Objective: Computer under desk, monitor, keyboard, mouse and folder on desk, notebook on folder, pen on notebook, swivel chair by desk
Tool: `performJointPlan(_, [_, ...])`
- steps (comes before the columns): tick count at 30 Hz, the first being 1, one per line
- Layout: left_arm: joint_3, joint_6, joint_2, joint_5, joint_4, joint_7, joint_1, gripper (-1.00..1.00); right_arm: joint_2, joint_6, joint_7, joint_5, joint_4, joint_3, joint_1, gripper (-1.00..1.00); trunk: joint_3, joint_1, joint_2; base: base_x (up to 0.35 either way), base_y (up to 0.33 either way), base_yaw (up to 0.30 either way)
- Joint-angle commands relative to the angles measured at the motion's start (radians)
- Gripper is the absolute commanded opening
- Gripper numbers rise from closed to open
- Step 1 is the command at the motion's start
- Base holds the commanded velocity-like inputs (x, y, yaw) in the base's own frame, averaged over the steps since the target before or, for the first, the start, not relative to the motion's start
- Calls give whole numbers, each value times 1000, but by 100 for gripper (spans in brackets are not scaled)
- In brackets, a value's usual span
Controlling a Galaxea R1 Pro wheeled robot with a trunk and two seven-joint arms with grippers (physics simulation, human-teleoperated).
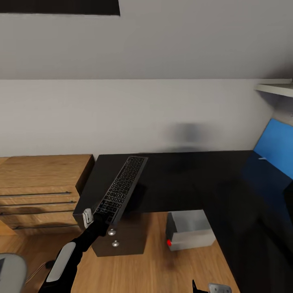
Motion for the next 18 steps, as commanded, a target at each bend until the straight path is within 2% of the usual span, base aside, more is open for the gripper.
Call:
performJointPlan(1, [4, 8, -1, 2, 0, -1, -1, -100, 0, -3, -5, 10, 2, -5, -1, 100, -1, 0, -1, 0, 0, -181])
performJointPlan(7, [4, 8, -1, 2, 0, -1, -1, -100, 0, -3, -5, 10, 2, -5, -1, 100, -1, 0, -1, 0, 0, -164])
performJointPlan(18, [4, 4, 0, 1, 21, -1, -1, -100, 1, -4, -5, 10, 2, -5, -1, 100, -1, 0, -1, 0, 0, -14])
